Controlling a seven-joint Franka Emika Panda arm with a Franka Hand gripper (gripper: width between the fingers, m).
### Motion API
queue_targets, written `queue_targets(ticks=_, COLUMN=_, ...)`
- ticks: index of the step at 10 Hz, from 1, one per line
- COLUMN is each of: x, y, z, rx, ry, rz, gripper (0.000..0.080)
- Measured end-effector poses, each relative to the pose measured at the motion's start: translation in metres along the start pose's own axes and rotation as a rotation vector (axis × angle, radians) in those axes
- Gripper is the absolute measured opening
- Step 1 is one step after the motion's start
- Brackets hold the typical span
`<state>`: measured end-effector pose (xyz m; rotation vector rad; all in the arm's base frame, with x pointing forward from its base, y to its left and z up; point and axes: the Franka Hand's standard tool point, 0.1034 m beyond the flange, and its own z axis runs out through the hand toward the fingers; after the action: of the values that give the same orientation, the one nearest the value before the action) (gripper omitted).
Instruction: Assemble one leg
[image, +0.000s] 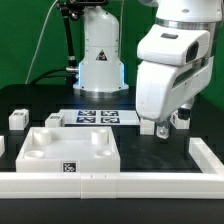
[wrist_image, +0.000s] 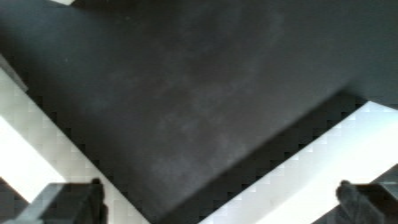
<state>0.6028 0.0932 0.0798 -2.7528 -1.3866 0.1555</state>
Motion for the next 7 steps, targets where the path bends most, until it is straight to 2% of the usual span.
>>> queue_targets(ticks=7, x=-0.0004, y=0.0003, z=0.0002, rx=0.0, ry=0.0, rz=0.001, gripper=0.065)
